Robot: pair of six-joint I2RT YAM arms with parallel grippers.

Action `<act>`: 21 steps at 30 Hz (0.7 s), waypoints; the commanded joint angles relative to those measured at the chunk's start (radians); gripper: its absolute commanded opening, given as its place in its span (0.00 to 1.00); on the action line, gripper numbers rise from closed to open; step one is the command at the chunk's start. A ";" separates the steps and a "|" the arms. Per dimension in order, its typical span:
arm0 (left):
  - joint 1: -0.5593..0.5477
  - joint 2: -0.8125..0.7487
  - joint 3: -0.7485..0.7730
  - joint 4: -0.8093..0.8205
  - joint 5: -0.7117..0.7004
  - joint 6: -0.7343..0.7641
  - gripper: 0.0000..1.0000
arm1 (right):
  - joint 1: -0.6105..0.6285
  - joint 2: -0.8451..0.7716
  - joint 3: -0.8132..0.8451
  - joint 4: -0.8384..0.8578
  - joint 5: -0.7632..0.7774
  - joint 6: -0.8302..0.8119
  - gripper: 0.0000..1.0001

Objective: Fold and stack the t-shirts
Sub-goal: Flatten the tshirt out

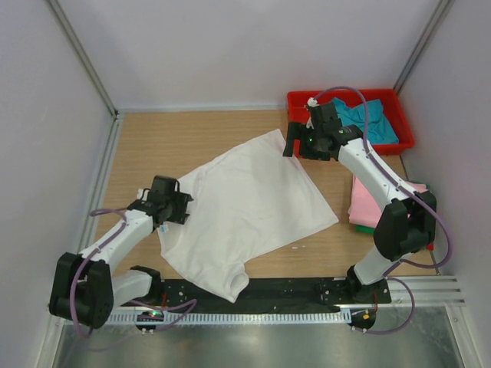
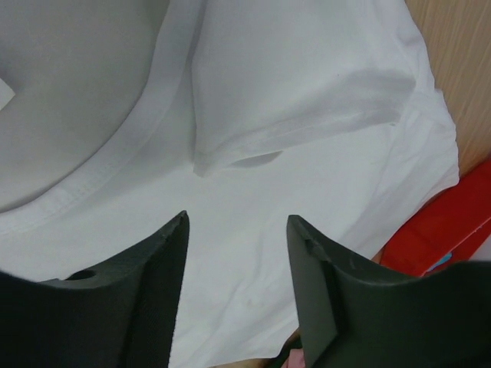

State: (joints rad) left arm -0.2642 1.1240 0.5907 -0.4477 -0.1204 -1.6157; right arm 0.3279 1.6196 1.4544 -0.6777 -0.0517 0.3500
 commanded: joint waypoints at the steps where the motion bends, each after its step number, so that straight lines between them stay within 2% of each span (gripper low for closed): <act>1: -0.007 0.063 0.017 0.105 -0.053 -0.026 0.51 | 0.008 -0.036 -0.014 0.006 0.013 -0.006 0.98; 4: -0.007 0.103 0.026 0.124 -0.042 -0.029 0.49 | 0.008 -0.033 -0.016 0.000 0.016 -0.002 0.98; 15: -0.009 0.178 0.043 0.102 -0.101 -0.032 0.50 | 0.008 -0.007 0.001 0.000 0.019 -0.009 0.98; 20: -0.015 0.232 0.049 0.129 -0.087 -0.032 0.45 | 0.008 0.028 0.032 -0.003 0.044 0.004 0.95; 21: -0.017 0.241 0.047 0.130 -0.090 -0.038 0.39 | 0.008 0.032 0.035 -0.002 0.047 0.010 0.95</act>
State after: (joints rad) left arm -0.2722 1.3445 0.6075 -0.3470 -0.1711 -1.6321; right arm 0.3309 1.6382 1.4406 -0.6830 -0.0345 0.3481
